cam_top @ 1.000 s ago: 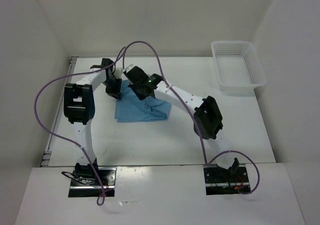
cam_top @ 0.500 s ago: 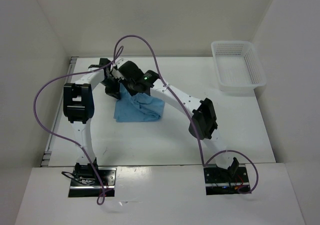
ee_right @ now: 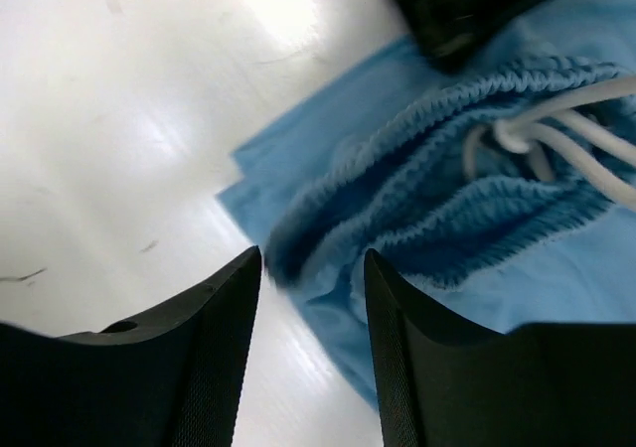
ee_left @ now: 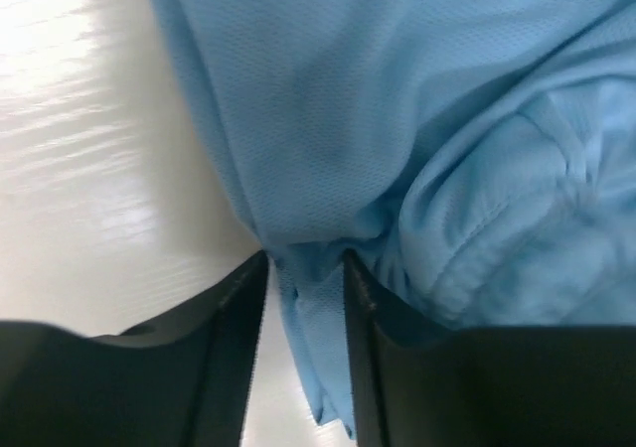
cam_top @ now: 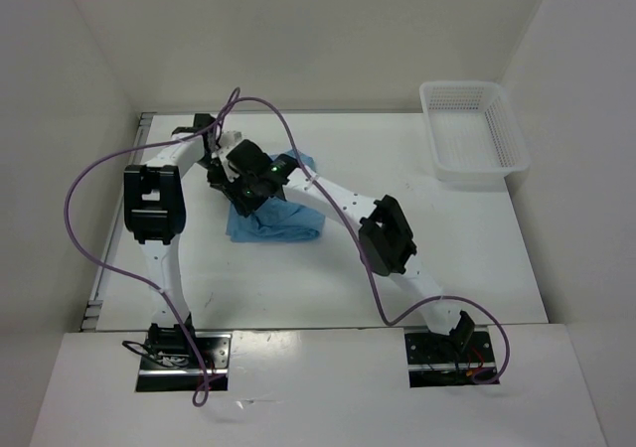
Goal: Fold and stack the shorts
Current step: Fold the shorts
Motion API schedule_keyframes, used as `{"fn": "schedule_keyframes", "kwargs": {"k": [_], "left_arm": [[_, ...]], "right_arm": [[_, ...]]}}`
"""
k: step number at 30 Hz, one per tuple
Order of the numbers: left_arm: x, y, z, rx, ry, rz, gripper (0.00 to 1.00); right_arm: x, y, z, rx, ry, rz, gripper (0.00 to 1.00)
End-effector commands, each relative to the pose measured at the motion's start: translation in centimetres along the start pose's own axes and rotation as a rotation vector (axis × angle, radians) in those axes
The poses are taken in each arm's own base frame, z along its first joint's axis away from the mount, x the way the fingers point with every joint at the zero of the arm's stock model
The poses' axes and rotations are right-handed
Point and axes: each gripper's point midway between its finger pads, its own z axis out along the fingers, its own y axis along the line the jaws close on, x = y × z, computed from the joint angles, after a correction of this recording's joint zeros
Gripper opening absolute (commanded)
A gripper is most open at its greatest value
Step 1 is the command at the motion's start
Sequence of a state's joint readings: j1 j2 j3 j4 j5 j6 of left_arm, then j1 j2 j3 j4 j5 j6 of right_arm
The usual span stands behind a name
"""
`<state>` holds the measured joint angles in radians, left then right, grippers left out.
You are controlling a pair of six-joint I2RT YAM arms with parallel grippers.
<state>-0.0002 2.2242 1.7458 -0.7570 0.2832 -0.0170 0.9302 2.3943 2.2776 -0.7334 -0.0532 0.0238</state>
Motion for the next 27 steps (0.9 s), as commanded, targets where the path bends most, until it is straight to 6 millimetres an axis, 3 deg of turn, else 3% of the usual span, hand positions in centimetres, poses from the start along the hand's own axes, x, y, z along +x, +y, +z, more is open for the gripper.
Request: {"fn": "schedule_keyframes", "kwargs": {"k": [1,6,8,10,13,15,16,17,18,20,21,24,27], "left_arm": [[0.5,4.7,0.7,-0.086,0.004,-0.05,0.48],[-2.2,6.2,-3.9,-0.115,-0.119,-0.067,0.59],[-3.3,5.7,-5.7,-0.121,-0.167,-0.052,0.62],[-4.5,5.2,-7.3,-0.116,-0.218,-0.035,0.67],[-5.9,3.9,-9.9,-0.093,-0.288,-0.009,0.68],[-6.6,2.4,-12.3,-0.062,-0.343,0.015,0.68],[-6.6,0.6,-13.4,-0.018,-0.368,0.044,0.67],[-6.6,-0.5,-14.0,0.004,-0.373,0.059,0.62],[-5.9,-2.9,-14.6,0.045,-0.362,0.09,0.6],[-4.3,-5.1,-14.5,0.076,-0.313,0.11,0.56],[-3.5,-6.1,-14.2,0.088,-0.284,0.122,0.55],[-0.2,-8.6,-11.9,0.103,-0.15,0.146,0.55],[3.0,-9.3,-8.7,0.081,-0.022,0.16,0.57]], "right_arm": [[-5.0,5.3,-4.1,-0.187,-0.16,-0.086,0.52],[-8.8,7.5,-10.6,-0.244,-0.33,-0.146,0.63],[-10.0,7.3,-13.5,-0.226,-0.397,-0.15,0.68],[-9.9,6.3,-14.6,-0.165,-0.407,-0.138,0.7],[-8.4,3.8,-15.9,-0.054,-0.419,-0.111,0.72],[-7.0,2.1,-17.8,-0.019,-0.488,-0.056,0.72],[-4.2,1.0,-16.7,0.001,-0.45,-0.024,0.72],[-4.9,0.2,-18.8,0.008,-0.516,0.036,0.72],[-3.0,-2.6,-18.0,0.069,-0.478,0.099,0.72],[-0.3,-5.4,-17.2,0.144,-0.407,0.19,0.7],[2.1,-7.6,-16.3,0.213,-0.354,0.217,0.69],[6.8,-9.4,-14.2,0.284,-0.244,0.248,0.69],[9.3,-10.2,-12.7,0.298,-0.204,0.301,0.69]]}}
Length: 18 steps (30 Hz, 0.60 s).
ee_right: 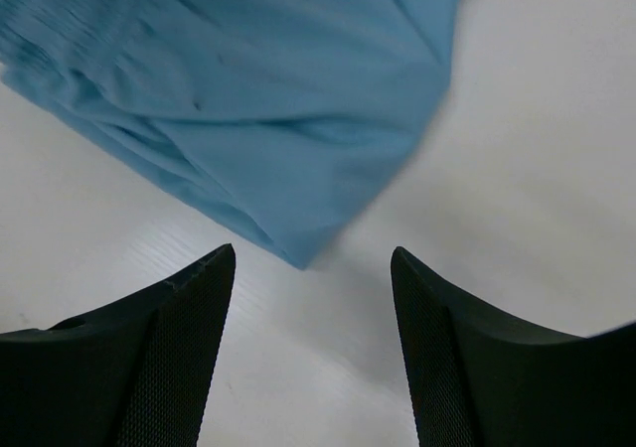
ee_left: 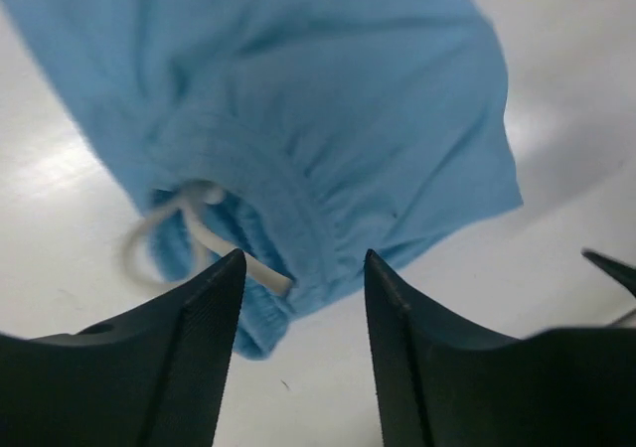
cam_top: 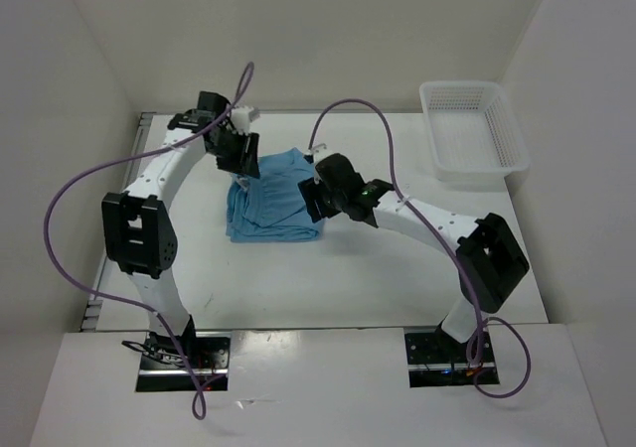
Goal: Fold and stack the shorts
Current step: Fold the shorts
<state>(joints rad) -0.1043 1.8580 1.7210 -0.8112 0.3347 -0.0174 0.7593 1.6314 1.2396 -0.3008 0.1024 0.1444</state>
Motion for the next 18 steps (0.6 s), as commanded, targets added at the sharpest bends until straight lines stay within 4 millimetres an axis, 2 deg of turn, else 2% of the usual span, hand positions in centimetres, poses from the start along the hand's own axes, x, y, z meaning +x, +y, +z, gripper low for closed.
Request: {"fn": "schedule_keyframes", "kwargs": {"k": [1,2,3,7,10,11,13,15,16,18], "left_arm": [[6.9,-1.1,3.1,0.008,0.25,-0.016,0.6],[7.8,-1.1,4.0,-0.001,0.286,-0.011,0.6],[8.5,-1.1,4.4,-0.011,0.308,-0.005,0.6],[9.4,0.4,6.3,-0.101,0.334,0.027,0.61],[9.4,1.1,6.6,-0.134,0.336,0.033,0.61],[9.8,1.1,6.7,-0.134,0.345,0.031,0.61],[9.7,1.2,6.9,-0.135,0.335,0.033,0.61],[10.4,1.2,7.3,-0.125,0.354,0.027,0.61],[10.2,1.2,7.4,-0.125,0.345,0.029,0.59],[11.0,1.4,7.9,-0.125,0.371,0.023,0.49]], "right_arm": [[1.6,-0.5,1.3,0.046,-0.005,0.067,0.69],[1.5,-0.7,1.5,0.041,-0.016,0.098,0.7],[2.5,-0.7,2.0,0.045,0.001,0.109,0.71],[5.0,0.4,3.6,-0.013,0.078,0.124,0.71],[6.2,0.7,4.4,-0.022,0.114,0.142,0.71],[7.2,0.8,4.7,-0.029,0.141,0.141,0.71],[7.2,1.4,5.1,-0.065,0.137,0.144,0.71],[8.5,1.3,5.9,-0.056,0.172,0.142,0.71],[8.9,1.2,6.2,-0.053,0.183,0.141,0.71],[9.6,1.1,6.6,-0.049,0.2,0.14,0.71]]}}
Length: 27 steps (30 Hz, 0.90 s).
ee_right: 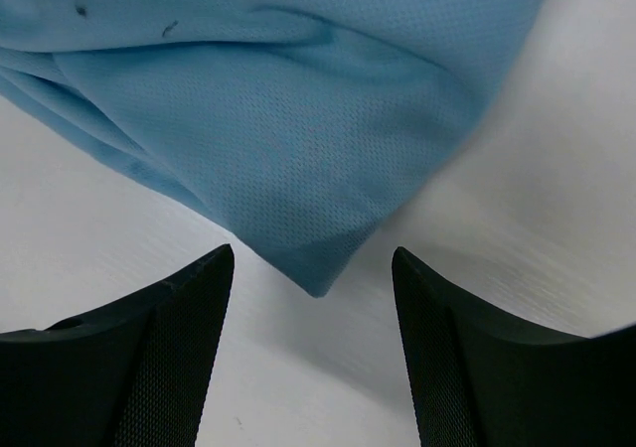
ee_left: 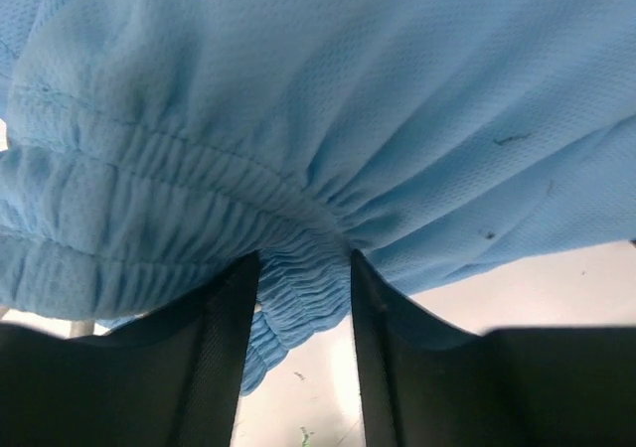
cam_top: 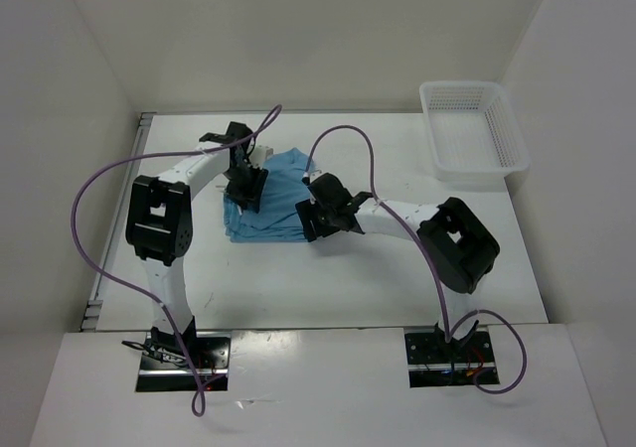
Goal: Fold and stack the shorts
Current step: Fold the shorts
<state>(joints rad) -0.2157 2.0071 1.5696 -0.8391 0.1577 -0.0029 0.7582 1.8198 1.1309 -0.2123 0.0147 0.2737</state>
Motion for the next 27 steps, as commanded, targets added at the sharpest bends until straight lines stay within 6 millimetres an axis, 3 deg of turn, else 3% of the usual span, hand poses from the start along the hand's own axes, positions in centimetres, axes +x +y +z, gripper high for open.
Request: {"fn": "schedule_keyframes", "kwargs": {"k": [1,2,3,4,6,9,12,19,23,27], "left_arm": [[1.1,0.4,1.5,-0.004,0.04,-0.007,0.43],[1.1,0.4,1.5,-0.003,0.04,-0.007,0.38],[1.2,0.7,1.8,0.004,0.047,-0.019,0.26],[1.2,0.7,1.8,0.004,0.047,-0.019,0.2],[1.4,1.3,1.9,0.027,0.049,-0.047,0.07],[0.8,2.2,1.0,0.018,0.013,-0.065,0.0],[-1.2,3.3,-1.4,0.009,-0.08,-0.081,0.0],[-2.7,3.8,-7.8,0.12,-0.15,-0.158,0.0],[-0.9,3.9,-7.3,0.129,-0.088,-0.188,0.0],[1.9,4.7,-4.3,0.122,0.012,-0.229,0.0]], "right_arm": [[0.0,0.2,1.3,-0.014,-0.008,0.021,0.71],[0.0,0.2,1.3,-0.014,-0.007,0.021,0.71],[0.4,0.1,1.6,-0.011,0.003,0.02,0.63],[0.4,0.1,1.6,-0.011,0.003,0.02,0.59],[1.2,-0.2,2.3,-0.003,0.026,0.02,0.37],[1.6,-0.6,2.4,0.023,0.047,0.02,0.12],[2.4,-1.1,2.1,0.039,0.062,0.019,0.07],[1.8,-1.4,0.7,0.049,0.029,-0.011,0.0],[1.7,-1.1,0.7,0.027,0.026,-0.031,0.0],[1.8,-1.2,0.5,0.027,0.027,-0.051,0.0]]}}
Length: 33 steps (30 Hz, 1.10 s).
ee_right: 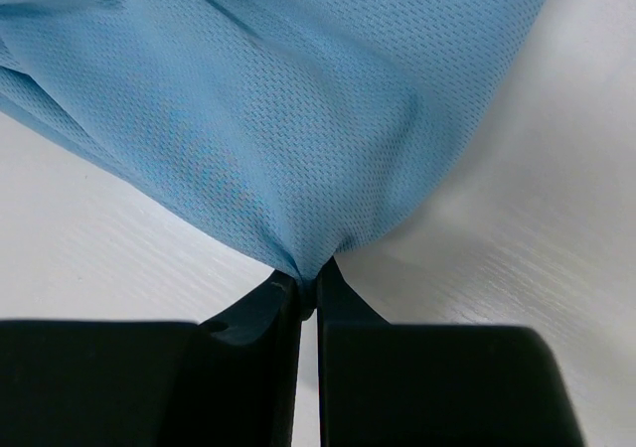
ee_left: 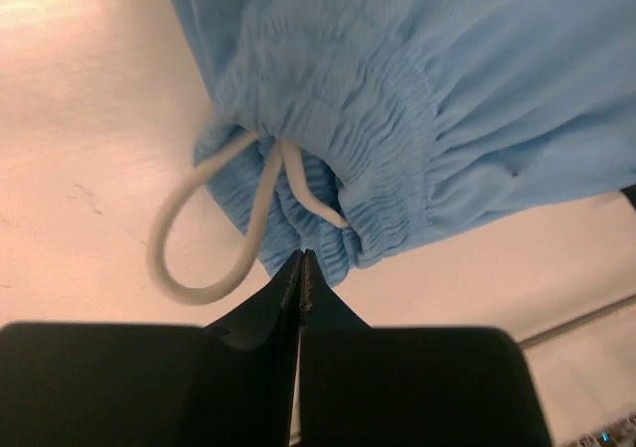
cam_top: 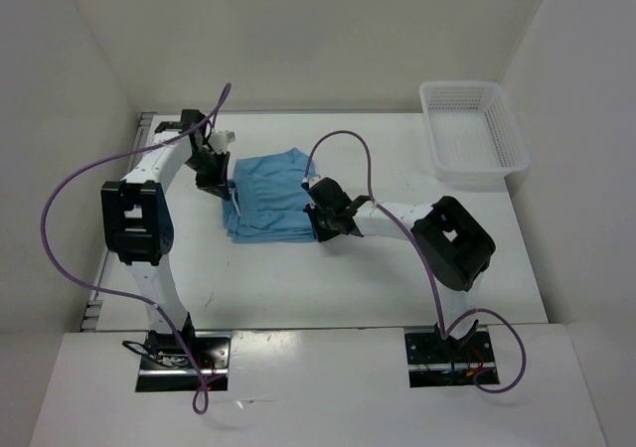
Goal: Fold and stack the shorts
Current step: Fold the shorts
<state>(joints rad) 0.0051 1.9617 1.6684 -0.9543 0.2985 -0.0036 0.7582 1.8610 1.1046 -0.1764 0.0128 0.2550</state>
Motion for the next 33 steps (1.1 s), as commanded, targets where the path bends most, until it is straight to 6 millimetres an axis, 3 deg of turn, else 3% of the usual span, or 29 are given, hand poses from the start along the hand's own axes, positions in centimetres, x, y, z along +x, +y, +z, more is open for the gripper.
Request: {"fn": "schedule_keyframes", "kwargs": {"k": [1,2,4,6,7,8,11,13,17,19,21,23,24,25,26,31,33], "left_arm": [[3.2,-0.3,1.3,0.039,0.111,-0.038,0.0],[3.4,-0.9,1.5,0.076,0.116,-0.043,0.02],[2.8,-2.0,0.9,0.129,0.084,-0.036,0.22],[2.1,-3.2,-0.3,0.178,0.036,-0.019,0.42],[1.7,-3.7,-0.5,0.18,0.016,0.002,0.46],[1.8,-4.1,-0.4,0.183,0.02,0.012,0.49],[2.9,-4.3,0.7,0.188,0.059,0.01,0.54],[4.5,-4.7,2.3,0.196,0.124,0.004,0.56],[7.3,-3.4,4.7,0.152,0.222,-0.021,0.57],[7.7,-2.6,5.7,0.124,0.226,-0.019,0.57],[8.1,-2.2,6.4,0.11,0.235,-0.02,0.53],[8.3,-1.8,7.0,0.101,0.247,-0.023,0.37],[8.4,-1.6,7.1,0.089,0.248,-0.021,0.3],[8.4,-1.4,7.1,0.077,0.249,-0.02,0.25],[8.7,-1.4,7.2,0.077,0.258,-0.023,0.18],[8.8,-1.0,7.1,0.056,0.252,-0.017,0.14],[9.1,-1.0,7.2,0.056,0.261,-0.02,0.13]], "right_arm": [[0.2,-0.7,-0.9,0.02,-0.004,-0.031,0.0],[0.4,-0.8,-0.9,0.022,0.005,-0.032,0.0],[0.4,-0.8,-1.2,0.022,0.006,-0.032,0.04],[0.3,-1.1,-1.2,0.042,0.001,-0.032,0.21],[0.3,-1.1,-1.2,0.042,0.001,-0.032,0.27],[0.2,-1.2,-1.2,0.05,-0.002,-0.032,0.43],[0.5,-1.3,-1.2,0.053,0.007,-0.032,0.59],[0.5,-1.3,-1.6,0.052,0.003,-0.032,0.61],[-0.7,-1.1,-2.9,0.042,-0.066,-0.029,0.62],[-1.0,-1.0,-3.0,0.037,-0.084,-0.018,0.62],[-1.8,-0.7,-2.9,0.027,-0.116,-0.007,0.54],[-1.8,-0.7,-2.1,0.026,-0.119,-0.007,0.45],[-1.4,-0.8,-1.7,0.029,-0.107,0.001,0.32],[-1.6,-0.8,-1.3,0.028,-0.109,0.002,0.27],[-0.4,-1.1,-0.5,0.04,-0.07,0.0,0.22],[0.4,-1.1,0.4,0.042,-0.032,-0.002,0.0],[0.4,-1.2,-0.3,0.038,-0.046,-0.012,0.0]]}}
